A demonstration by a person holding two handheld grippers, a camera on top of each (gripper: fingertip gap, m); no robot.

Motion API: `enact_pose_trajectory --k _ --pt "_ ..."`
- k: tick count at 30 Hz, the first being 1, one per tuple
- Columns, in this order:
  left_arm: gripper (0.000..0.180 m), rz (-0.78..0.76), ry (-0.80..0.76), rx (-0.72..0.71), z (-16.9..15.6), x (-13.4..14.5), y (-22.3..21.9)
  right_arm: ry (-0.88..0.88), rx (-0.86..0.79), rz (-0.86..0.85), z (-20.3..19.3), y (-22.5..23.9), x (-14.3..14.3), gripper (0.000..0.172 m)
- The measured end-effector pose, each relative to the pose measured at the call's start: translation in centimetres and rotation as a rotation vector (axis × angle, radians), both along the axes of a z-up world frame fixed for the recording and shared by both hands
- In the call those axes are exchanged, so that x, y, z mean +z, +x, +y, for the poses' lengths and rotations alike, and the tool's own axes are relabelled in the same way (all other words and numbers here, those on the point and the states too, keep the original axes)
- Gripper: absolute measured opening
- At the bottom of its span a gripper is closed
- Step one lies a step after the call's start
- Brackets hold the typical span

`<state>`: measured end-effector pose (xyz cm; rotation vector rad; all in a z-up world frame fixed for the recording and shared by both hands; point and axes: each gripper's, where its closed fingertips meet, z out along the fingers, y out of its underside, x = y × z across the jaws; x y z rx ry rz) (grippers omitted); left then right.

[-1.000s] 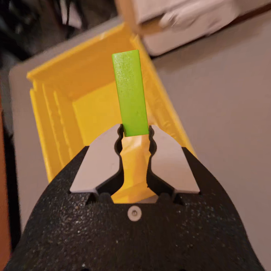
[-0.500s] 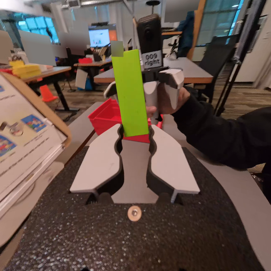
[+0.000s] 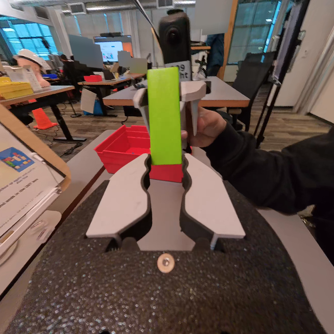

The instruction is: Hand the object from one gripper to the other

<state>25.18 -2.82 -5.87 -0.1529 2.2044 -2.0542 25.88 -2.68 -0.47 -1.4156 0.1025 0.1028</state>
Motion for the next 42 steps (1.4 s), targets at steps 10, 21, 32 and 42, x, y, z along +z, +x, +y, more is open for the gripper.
enact_pose_trajectory --k 10,21,32,42 --pt "0.058 0.146 0.051 0.235 2.4 -1.2 3.7 -0.269 -0.933 0.17 -21.1 8.8 -4.0 0.036" --pt "0.056 0.239 0.12 0.181 0.7 -4.0 3.8 -0.688 -1.405 0.504 -36.2 10.6 -17.0 0.036" --pt "0.058 0.241 0.182 0.166 -0.8 -4.7 2.9 -0.742 -1.426 0.451 -35.5 9.7 -14.9 0.074" --pt "0.081 0.259 0.14 0.234 -6.8 -5.5 2.3 -0.3 -1.243 0.083 -29.1 0.2 -6.8 0.094"
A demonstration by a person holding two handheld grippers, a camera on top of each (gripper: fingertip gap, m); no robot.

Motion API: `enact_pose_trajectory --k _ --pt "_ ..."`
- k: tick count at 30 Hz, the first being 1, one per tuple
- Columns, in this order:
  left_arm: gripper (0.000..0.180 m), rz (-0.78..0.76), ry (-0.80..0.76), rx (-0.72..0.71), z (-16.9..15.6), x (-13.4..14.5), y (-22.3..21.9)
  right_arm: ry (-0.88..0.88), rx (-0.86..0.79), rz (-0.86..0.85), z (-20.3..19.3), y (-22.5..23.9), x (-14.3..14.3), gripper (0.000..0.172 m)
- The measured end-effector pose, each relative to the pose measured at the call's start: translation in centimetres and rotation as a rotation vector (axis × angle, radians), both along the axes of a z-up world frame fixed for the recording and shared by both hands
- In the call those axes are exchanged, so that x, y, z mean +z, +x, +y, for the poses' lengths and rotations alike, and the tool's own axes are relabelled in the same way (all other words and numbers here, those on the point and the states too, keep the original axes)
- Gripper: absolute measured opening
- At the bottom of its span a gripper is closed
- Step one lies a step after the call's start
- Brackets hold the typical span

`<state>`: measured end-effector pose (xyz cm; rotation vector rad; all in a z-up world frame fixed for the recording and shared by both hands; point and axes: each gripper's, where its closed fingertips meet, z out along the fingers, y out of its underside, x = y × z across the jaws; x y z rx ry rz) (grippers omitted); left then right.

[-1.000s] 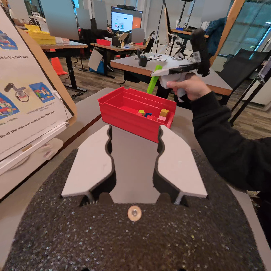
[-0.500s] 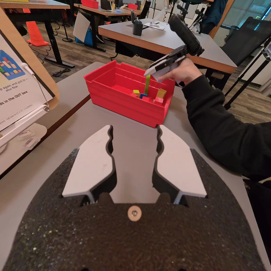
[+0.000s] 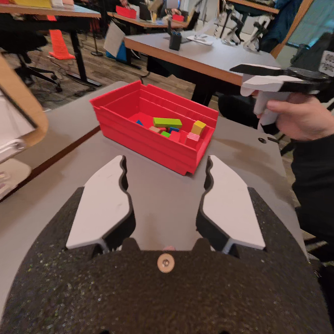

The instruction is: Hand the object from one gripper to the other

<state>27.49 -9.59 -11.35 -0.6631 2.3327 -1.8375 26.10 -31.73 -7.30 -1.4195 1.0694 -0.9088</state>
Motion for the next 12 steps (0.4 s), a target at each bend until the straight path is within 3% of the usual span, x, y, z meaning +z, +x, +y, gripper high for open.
enact_pose_trajectory --k 5,9,12 --pt "0.074 0.197 0.103 0.014 -6.8 -1.6 0.1 0.07 -0.09 -0.096 -2.3 -6.3 -1.3 0.102" --pt "0.082 0.293 0.366 0.126 -10.4 -3.8 2.0 0.047 -0.206 -0.019 -4.7 -7.6 -2.8 0.109" --pt "0.083 0.383 0.551 0.174 -12.2 -6.3 3.2 -0.027 -0.258 -0.015 -5.9 -8.0 -2.1 0.107"
